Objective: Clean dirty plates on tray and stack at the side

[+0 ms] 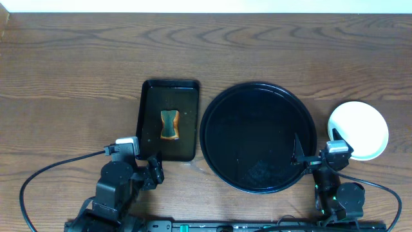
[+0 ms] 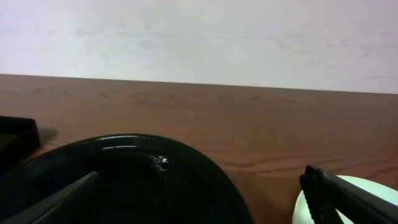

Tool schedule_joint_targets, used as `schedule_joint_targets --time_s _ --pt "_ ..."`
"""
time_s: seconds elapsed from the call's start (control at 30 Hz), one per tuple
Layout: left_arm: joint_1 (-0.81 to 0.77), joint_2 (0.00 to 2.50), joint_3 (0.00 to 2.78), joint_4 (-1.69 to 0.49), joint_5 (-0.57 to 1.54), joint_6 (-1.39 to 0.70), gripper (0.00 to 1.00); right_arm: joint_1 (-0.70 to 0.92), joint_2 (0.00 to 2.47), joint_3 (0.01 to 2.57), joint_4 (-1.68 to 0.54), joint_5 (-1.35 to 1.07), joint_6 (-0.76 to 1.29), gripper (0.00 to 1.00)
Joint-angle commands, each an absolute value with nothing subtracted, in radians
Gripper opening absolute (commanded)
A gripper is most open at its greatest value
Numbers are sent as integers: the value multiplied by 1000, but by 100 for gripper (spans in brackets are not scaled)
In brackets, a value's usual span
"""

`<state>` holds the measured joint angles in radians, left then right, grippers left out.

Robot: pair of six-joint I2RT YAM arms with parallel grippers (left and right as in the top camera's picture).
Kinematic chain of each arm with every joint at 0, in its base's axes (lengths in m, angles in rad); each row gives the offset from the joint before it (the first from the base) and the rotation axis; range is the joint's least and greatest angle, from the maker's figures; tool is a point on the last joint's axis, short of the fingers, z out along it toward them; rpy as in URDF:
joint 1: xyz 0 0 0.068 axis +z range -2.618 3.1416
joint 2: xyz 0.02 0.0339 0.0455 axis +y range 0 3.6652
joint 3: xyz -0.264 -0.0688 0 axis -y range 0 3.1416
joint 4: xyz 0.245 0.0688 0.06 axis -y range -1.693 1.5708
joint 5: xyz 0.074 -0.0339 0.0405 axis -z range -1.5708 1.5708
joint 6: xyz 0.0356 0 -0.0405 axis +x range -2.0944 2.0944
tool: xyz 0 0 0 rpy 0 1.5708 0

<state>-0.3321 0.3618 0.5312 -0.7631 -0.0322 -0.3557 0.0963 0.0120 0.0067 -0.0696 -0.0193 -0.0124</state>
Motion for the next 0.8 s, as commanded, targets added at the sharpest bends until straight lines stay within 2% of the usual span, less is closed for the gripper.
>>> schedule_joint_targets --time_s 0.0,0.77 --pt "-336 360 527 -766 -36 -357 79 91 6 5 -73 -27 -27 99" --pt "-332 358 526 -793 -38 -347 79 91 6 5 -73 -27 -27 99"
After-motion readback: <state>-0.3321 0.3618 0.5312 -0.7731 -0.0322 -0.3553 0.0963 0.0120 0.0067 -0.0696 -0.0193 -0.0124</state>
